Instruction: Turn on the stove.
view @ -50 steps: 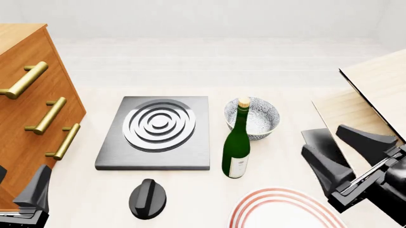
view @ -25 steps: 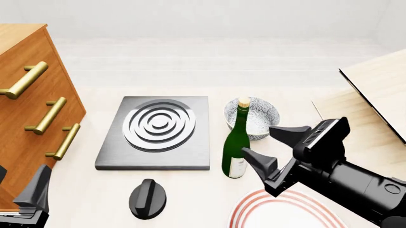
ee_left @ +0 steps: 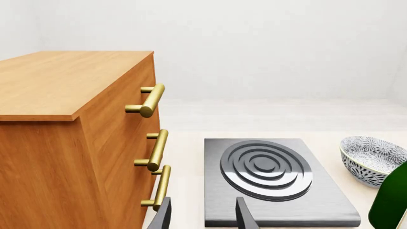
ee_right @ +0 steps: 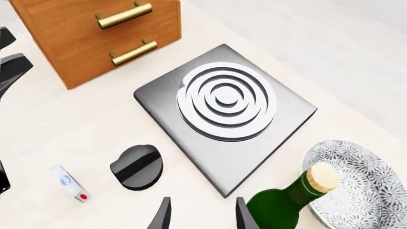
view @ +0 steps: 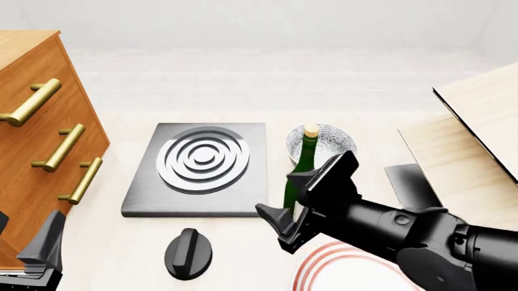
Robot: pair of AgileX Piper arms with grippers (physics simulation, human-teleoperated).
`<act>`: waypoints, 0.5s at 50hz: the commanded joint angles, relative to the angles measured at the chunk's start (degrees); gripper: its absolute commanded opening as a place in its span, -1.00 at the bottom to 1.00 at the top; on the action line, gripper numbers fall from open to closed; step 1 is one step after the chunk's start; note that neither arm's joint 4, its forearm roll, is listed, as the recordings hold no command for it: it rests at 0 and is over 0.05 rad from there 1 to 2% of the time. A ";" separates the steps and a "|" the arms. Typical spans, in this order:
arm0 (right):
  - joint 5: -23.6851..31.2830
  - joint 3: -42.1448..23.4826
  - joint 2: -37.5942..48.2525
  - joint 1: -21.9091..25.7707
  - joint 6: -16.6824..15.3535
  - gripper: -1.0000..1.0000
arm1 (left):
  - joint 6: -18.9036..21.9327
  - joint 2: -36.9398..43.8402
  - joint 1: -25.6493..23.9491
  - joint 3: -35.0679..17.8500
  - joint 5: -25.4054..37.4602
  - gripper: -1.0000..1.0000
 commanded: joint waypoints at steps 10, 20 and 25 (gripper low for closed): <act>-3.05 -6.34 16.85 4.87 -1.32 1.00 | 0.00 0.00 0.00 0.00 0.00 1.00; -2.93 -9.53 21.61 5.81 -1.63 1.00 | 0.00 0.00 0.00 0.00 0.00 1.00; -2.48 -11.58 24.19 4.78 -2.64 1.00 | 0.00 0.00 0.00 0.00 0.00 1.00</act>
